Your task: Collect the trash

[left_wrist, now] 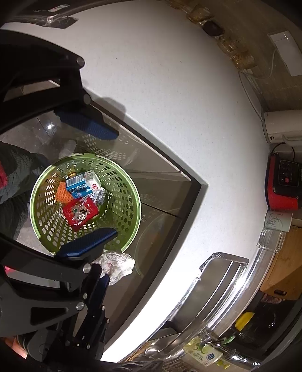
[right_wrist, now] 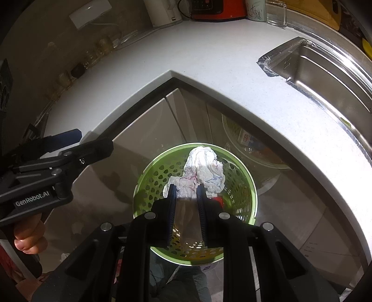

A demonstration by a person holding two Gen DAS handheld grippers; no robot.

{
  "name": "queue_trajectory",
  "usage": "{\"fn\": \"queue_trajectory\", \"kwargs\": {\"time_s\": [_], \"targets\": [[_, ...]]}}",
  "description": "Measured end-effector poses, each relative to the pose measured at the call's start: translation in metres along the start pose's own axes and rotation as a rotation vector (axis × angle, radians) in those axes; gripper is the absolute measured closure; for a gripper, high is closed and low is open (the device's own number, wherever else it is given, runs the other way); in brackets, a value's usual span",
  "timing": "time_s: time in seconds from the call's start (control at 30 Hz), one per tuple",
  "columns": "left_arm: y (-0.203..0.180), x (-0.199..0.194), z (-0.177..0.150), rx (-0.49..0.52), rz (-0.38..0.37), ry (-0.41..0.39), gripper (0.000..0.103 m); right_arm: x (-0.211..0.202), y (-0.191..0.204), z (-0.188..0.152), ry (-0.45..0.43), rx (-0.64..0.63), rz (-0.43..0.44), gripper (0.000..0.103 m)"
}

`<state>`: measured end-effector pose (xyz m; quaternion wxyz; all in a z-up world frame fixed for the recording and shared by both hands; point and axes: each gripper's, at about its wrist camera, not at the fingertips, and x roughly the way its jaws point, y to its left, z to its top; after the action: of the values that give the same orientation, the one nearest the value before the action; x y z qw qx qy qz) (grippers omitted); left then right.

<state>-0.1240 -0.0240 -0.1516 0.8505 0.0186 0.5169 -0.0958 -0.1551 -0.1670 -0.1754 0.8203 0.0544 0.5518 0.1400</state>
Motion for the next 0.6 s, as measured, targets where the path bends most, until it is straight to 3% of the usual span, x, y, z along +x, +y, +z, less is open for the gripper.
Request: {"fn": "queue_trajectory", "kwargs": {"time_s": [0.1, 0.23, 0.5, 0.57, 0.6], "targets": [[0.003, 0.003, 0.000, -0.005, 0.005, 0.006, 0.029, 0.011, 0.002, -0.002, 0.021, -0.013, -0.015, 0.083], [0.010, 0.006, 0.000, -0.013, 0.010, 0.016, 0.029, 0.026, 0.003, -0.006, 0.058, -0.012, -0.025, 0.057], [0.019, 0.008, 0.000, -0.040, 0.022, 0.027, 0.028, 0.029, 0.006, -0.006, 0.071, 0.009, -0.042, 0.033], [0.020, 0.006, 0.001, -0.044, 0.027, 0.022, 0.027, 0.021, 0.005, -0.002, 0.052, 0.023, -0.052, 0.019], [0.021, 0.004, 0.003, -0.049, 0.031, 0.020, 0.022, 0.016, 0.006, 0.000, 0.037, 0.032, -0.059, 0.016]]}}
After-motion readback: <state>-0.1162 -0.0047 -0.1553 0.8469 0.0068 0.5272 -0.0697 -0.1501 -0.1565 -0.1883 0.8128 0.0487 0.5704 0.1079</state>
